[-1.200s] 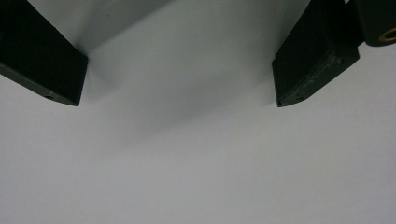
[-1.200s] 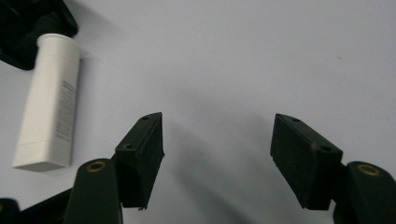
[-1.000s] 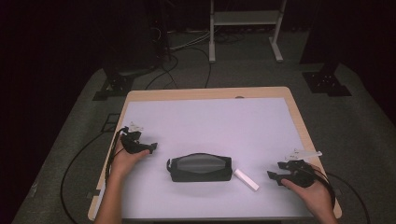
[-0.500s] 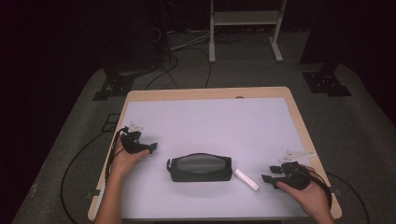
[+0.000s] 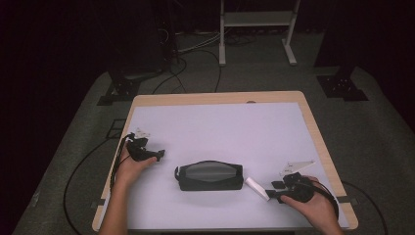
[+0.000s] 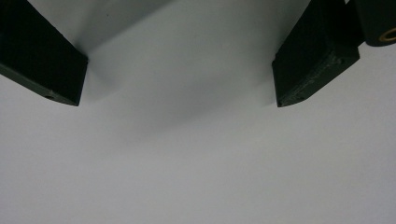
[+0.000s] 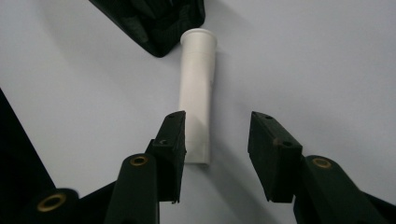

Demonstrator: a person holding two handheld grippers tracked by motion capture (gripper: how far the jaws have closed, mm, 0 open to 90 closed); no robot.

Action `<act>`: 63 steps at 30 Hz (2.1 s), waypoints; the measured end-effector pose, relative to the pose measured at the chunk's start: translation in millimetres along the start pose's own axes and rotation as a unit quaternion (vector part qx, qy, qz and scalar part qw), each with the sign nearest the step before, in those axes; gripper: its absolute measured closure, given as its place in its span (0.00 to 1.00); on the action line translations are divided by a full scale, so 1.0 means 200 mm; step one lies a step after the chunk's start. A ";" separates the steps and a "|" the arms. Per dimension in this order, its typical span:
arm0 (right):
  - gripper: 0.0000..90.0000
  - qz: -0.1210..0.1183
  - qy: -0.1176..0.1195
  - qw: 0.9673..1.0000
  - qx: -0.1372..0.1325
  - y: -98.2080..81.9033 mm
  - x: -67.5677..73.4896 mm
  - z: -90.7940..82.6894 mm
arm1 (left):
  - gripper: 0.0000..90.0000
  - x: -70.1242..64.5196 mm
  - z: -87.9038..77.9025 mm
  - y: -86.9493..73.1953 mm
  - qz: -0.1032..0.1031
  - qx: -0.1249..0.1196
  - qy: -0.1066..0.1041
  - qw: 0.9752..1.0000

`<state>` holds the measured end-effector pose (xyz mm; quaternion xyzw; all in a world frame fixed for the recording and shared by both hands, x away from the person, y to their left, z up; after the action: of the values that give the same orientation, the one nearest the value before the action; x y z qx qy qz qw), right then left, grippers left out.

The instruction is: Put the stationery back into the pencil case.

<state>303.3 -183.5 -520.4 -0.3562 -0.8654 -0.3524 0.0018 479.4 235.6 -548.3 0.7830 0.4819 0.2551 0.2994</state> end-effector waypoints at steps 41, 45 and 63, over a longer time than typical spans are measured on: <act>0.78 -0.049 -0.030 0.997 0.051 -0.01 0.04 0.14 | 0.02 0.00 0.00 0.00 0.000 0.001 0.000 1.000; 0.78 -0.047 -0.021 0.998 0.038 -0.01 0.03 0.13 | 0.02 0.00 0.00 0.00 0.000 0.000 0.000 1.000; 0.78 -0.043 0.003 0.998 -0.045 0.08 -0.04 -0.01 | 0.02 0.00 0.00 0.00 0.000 0.001 0.000 1.000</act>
<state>318.8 -181.1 -510.3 -0.3174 -0.8633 -0.3915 -0.0271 479.4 235.6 -548.5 0.7830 0.4823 0.2544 0.2992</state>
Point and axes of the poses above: each handheld gripper's, and its own axes: z roughly forward along the jaws, y roughly out of its top, x roughly to its left, the point moved 10 cm from there along z, roughly forward along the jaws, and after that the axes turned 8 degrees about y, right-handed, at the moved point
